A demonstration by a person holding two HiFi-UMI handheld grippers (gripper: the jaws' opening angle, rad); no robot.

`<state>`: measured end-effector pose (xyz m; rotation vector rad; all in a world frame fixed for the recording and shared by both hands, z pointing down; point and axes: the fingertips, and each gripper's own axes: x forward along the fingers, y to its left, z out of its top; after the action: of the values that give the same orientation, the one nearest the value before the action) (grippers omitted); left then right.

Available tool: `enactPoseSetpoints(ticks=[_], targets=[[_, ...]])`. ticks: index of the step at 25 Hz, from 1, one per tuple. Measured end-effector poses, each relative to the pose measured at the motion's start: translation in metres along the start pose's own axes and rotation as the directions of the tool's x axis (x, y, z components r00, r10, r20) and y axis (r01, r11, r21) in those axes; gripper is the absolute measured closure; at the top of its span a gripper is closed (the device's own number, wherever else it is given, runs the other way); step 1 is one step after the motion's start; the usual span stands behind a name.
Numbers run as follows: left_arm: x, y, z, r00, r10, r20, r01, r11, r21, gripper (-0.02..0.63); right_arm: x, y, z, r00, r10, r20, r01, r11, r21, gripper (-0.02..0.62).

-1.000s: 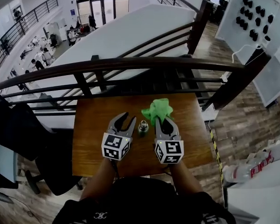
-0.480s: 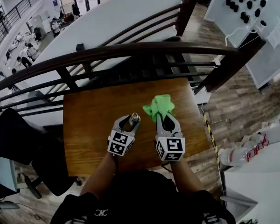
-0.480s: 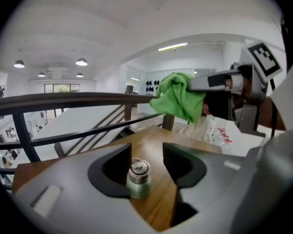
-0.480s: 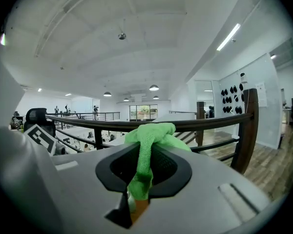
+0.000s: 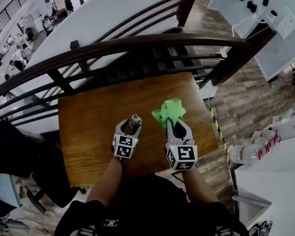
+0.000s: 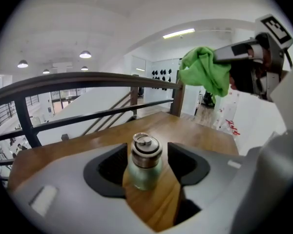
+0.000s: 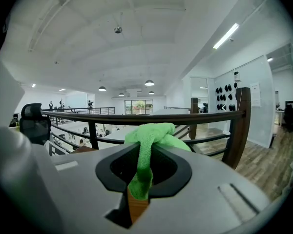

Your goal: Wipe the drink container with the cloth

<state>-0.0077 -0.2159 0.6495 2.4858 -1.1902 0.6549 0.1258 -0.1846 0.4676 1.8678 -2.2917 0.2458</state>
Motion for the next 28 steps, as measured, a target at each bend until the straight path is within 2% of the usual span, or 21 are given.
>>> enactPoseSetpoints(ticks=[4,8,14,18,23,28], targets=[[0.021,0.001,-0.008,1.0,-0.016,-0.024,0.016,1.0,-0.021,0.318,-0.004,-0.007,-0.007,1.0,-0.012,-0.013,0.012,1.0,0.003,0.551],[0.03,0.003,-0.015,0.999,-0.004,-0.043,0.004,1.0,-0.009,0.318,-0.01,-0.014,-0.015,0.999,-0.022,-0.025,0.022,1.0,-0.001,0.551],[0.03,0.005,-0.015,0.999,0.008,-0.034,-0.008,1.0,0.021,0.313,-0.015,-0.018,-0.019,0.999,-0.026,-0.029,0.027,1.0,0.001,0.551],[0.023,0.0,-0.004,1.0,-0.006,0.024,0.005,0.999,0.045,0.314,-0.015,-0.014,-0.023,0.999,-0.008,-0.034,0.009,1.0,0.004,0.551],[0.009,-0.005,0.019,0.994,-0.043,0.098,0.035,0.996,0.078,0.314,-0.005,0.002,-0.038,0.994,0.083,-0.07,-0.08,0.996,0.047,0.551],[-0.008,-0.003,0.033,0.988,-0.048,0.149,0.034,0.995,0.099,0.314,0.016,0.03,-0.069,0.963,0.23,-0.142,-0.216,0.97,0.107,0.551]])
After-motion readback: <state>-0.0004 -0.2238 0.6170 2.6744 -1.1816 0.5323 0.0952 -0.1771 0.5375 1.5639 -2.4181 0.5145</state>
